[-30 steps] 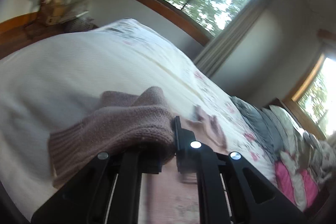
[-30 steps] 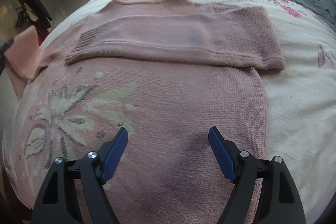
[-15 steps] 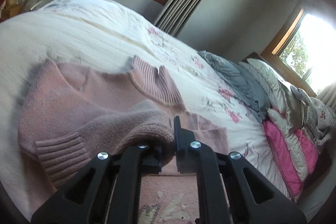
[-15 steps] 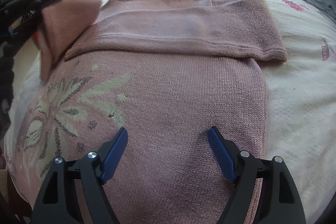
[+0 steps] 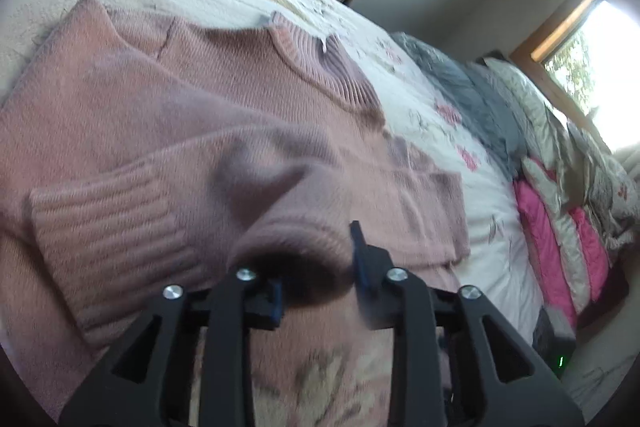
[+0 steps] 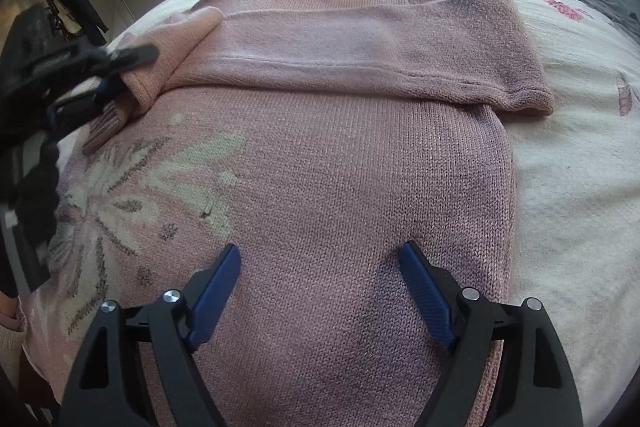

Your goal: Fold small clothes

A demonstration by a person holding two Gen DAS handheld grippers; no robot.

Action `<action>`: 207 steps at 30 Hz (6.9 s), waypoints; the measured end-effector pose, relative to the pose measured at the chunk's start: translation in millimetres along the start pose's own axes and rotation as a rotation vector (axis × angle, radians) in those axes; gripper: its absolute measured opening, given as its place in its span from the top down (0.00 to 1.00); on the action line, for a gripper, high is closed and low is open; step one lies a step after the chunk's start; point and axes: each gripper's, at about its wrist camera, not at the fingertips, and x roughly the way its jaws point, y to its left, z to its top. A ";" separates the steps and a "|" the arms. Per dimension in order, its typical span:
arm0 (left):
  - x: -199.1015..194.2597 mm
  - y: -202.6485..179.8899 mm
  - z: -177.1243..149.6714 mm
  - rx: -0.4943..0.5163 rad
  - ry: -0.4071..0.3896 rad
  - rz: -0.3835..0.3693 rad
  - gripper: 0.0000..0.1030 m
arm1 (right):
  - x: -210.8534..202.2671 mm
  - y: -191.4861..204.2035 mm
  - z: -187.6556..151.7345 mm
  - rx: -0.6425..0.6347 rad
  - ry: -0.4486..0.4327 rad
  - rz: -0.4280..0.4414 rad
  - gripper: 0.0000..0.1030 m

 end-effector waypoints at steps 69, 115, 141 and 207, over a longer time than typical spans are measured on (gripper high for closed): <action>-108.3 92.6 45.0 -0.044 -0.177 0.291 0.49 | 51.0 208.3 105.9 -0.472 0.006 -0.072 0.31; -20.5 58.8 36.3 0.068 -0.052 0.220 0.43 | 22.9 62.1 134.8 -0.043 0.050 0.379 0.92; -17.5 64.9 35.4 0.070 -0.051 0.181 0.39 | 15.0 -99.6 137.2 0.000 0.068 -0.118 0.73; -31.0 -35.1 99.0 0.270 -0.068 -0.085 0.41 | -12.7 -34.5 187.1 0.074 -0.095 0.389 0.34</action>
